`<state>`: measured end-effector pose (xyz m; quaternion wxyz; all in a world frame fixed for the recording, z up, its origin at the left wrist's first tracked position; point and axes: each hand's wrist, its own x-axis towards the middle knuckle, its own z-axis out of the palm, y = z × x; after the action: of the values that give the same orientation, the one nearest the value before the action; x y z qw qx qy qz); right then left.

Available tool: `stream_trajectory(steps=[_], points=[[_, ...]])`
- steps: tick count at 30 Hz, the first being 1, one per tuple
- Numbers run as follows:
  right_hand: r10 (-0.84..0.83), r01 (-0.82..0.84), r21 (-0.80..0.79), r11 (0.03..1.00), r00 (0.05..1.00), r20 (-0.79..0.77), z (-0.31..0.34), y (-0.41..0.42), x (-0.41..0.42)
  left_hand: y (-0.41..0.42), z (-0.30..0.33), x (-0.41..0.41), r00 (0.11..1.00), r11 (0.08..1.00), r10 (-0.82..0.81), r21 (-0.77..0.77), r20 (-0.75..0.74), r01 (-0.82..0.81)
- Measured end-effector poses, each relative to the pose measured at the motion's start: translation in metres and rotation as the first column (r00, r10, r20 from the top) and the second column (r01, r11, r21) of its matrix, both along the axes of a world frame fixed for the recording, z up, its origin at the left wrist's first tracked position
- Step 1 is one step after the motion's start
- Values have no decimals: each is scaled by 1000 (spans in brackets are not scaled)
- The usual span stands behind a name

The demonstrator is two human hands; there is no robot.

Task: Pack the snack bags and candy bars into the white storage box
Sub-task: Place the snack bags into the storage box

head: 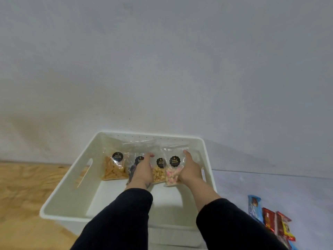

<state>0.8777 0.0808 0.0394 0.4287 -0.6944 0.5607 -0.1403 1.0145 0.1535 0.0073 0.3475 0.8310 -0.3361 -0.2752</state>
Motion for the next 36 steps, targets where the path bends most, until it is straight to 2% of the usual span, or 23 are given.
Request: stream_trajectory(steps=[5, 13, 18, 23, 25, 29, 36], points=[[38, -41, -22, 999, 991, -127, -13, -2, 7, -6, -5, -1, 997, 996, -75, 51, 9, 74], [39, -44, -20, 999, 978, -205, -5, -6, 8, -7, 12, 6, 980, 967, -178, 197, 84, 159], [136, -139, -2, 990, 970, -201, 26, -4, 0, 2, 49, 10, 949, 938, -224, 314, 220, 149], [302, -320, -79, 944, 936, -181, 72, 8, -18, 14, 94, 3, 924, 937, -236, 321, 300, 135], [352, -381, -166, 909, 918, -181, 92, 15, -30, 18, 111, -9, 914, 938, -263, 302, 308, 169], [368, -449, -288, 846, 882, -293, 122, 24, -70, 20, 133, -48, 871, 914, -367, 302, 327, 272], [269, -376, -259, 890, 890, -368, 122, 29, -175, 13, 142, -146, 823, 875, -470, 293, 319, 385]])
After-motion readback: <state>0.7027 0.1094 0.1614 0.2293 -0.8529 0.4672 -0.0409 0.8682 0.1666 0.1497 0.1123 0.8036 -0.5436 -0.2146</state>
